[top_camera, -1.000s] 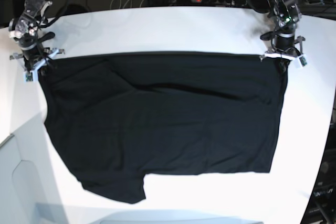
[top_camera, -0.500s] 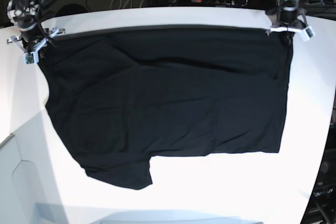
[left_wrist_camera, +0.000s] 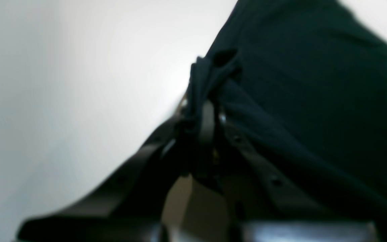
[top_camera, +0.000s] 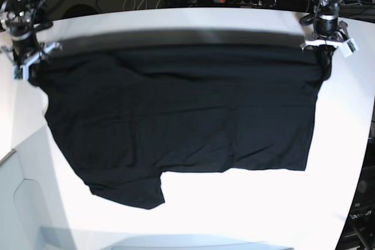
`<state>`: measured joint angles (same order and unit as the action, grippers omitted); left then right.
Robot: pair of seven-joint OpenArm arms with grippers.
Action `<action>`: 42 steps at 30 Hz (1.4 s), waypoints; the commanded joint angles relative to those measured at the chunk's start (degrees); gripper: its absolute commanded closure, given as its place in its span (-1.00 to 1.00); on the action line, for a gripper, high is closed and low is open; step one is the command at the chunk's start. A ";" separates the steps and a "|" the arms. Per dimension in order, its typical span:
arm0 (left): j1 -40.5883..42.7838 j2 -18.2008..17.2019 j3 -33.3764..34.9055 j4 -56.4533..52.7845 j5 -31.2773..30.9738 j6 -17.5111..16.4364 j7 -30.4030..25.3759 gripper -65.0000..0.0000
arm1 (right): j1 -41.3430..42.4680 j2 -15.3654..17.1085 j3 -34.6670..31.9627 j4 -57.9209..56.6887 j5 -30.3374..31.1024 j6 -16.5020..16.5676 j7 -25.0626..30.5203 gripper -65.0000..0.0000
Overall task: Fold the T-shirt properly
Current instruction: 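Pull the held edge back toward the robot, lifting the shirt flat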
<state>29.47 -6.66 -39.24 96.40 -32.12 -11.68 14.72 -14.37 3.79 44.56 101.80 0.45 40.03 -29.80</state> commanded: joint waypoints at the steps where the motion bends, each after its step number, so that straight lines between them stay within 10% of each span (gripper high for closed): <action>1: -1.03 -0.95 -0.71 1.75 0.07 0.74 -2.63 0.96 | 1.14 1.17 0.59 1.45 -0.05 -0.03 0.75 1.00; 13: -5.61 -2.00 -2.82 2.46 -0.28 0.74 5.19 0.96 | 6.33 3.90 0.76 5.76 -0.05 -0.03 -9.10 1.00; 42: 5.47 0.46 -5.11 -3.96 -0.28 0.65 11.17 0.96 | -9.59 3.46 -1.43 -4.26 -0.05 -0.03 -6.11 1.00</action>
<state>34.39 -5.58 -43.64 91.66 -32.49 -11.97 26.98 -23.57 6.24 42.68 96.79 1.34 40.47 -36.23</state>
